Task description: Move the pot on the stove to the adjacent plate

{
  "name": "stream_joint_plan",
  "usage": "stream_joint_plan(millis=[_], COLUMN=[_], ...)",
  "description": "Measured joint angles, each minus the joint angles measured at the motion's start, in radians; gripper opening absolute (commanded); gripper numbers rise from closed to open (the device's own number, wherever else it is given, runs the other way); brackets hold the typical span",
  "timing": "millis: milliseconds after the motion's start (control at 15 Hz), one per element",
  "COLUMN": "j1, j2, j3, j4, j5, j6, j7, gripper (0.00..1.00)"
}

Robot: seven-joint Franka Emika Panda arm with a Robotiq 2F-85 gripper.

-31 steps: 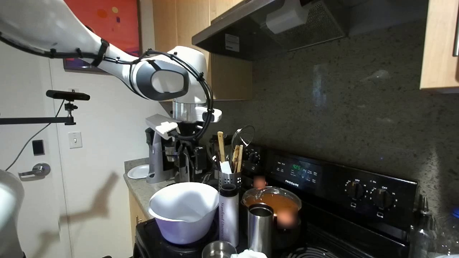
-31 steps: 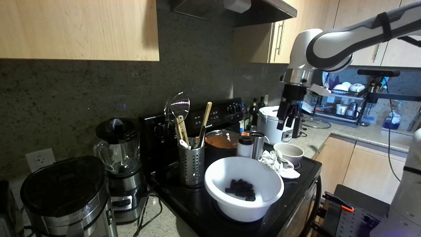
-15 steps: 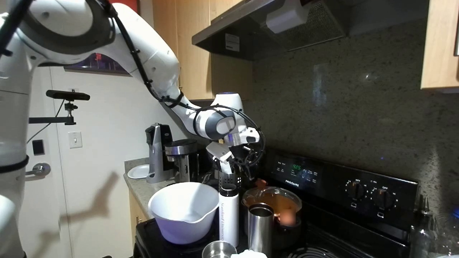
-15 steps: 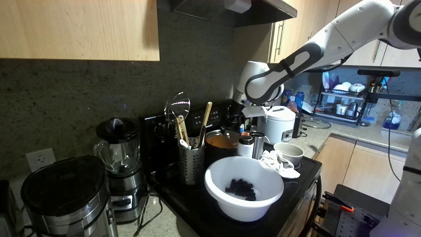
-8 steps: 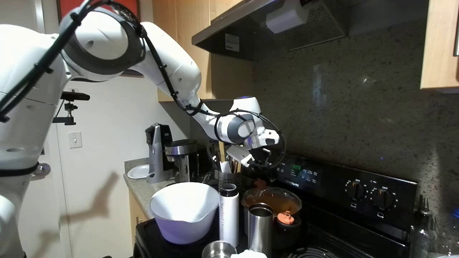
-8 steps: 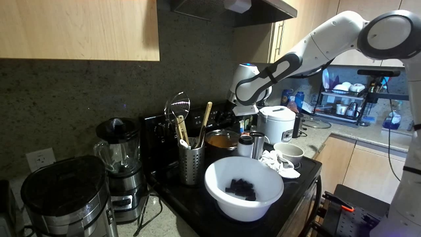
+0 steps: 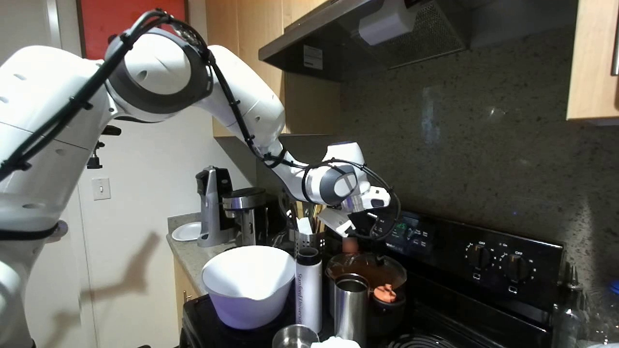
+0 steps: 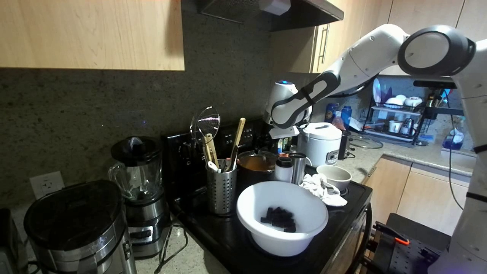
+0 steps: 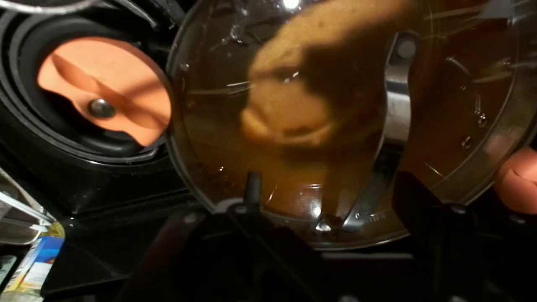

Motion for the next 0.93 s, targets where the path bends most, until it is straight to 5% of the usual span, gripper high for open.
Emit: stream_joint_plan(millis=[467,933], j1=[0.016,0.025], j2=[0.005,0.005], j3=[0.002,0.002], j4=[0.006,0.009], j5=[0.0,0.0], j6=[-0.002,-0.007], j7=[0.026,0.058], gripper=[0.0,0.04])
